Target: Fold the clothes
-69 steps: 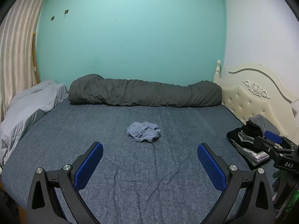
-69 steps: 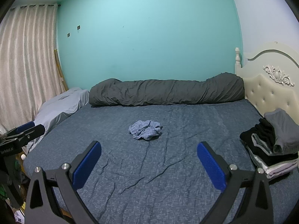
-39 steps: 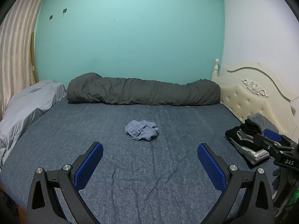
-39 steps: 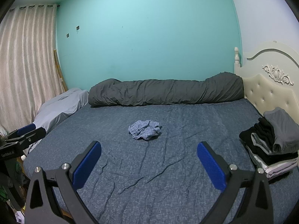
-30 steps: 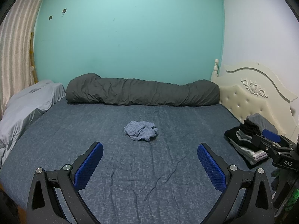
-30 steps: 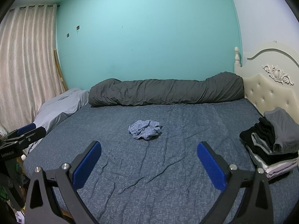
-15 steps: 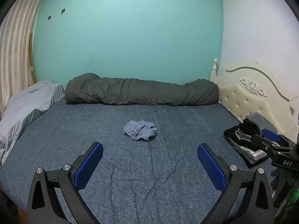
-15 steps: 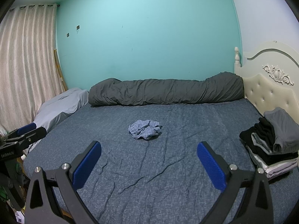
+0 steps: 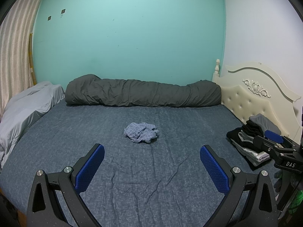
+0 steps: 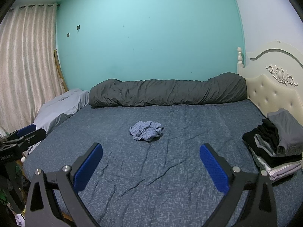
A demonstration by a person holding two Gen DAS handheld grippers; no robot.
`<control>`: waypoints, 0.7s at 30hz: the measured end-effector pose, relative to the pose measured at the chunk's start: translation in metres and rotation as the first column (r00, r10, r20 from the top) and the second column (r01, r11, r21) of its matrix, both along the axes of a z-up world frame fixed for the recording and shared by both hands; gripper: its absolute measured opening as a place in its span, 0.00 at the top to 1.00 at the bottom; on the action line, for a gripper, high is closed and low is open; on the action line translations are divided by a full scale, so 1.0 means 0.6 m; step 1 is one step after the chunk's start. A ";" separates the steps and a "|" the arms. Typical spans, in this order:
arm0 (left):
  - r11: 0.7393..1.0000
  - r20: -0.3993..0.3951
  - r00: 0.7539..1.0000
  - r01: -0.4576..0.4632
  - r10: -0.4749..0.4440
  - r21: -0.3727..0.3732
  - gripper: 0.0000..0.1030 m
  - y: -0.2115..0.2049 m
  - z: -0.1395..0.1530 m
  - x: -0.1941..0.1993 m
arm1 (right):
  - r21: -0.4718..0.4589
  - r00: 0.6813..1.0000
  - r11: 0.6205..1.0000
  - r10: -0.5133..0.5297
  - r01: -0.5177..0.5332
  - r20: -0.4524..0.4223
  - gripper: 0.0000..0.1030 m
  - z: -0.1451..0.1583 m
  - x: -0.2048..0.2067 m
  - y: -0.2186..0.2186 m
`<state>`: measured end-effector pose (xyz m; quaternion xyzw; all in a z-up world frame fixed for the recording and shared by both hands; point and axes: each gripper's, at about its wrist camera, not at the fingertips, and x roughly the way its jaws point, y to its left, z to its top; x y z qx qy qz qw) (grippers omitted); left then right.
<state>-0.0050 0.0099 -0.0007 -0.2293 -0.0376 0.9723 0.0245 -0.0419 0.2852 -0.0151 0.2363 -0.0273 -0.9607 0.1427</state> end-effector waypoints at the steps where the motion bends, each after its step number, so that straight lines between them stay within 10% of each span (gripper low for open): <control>1: 1.000 0.000 1.000 -0.002 0.002 0.000 0.00 0.000 -0.001 -0.001 | 0.000 1.000 1.000 -0.001 0.001 0.001 0.00 0.000 -0.001 0.000; 21: 0.992 0.129 0.989 -0.088 0.077 0.084 0.00 -0.058 -0.142 -0.154 | 0.021 0.977 0.997 0.072 -0.078 0.199 0.00 -0.150 -0.174 -0.043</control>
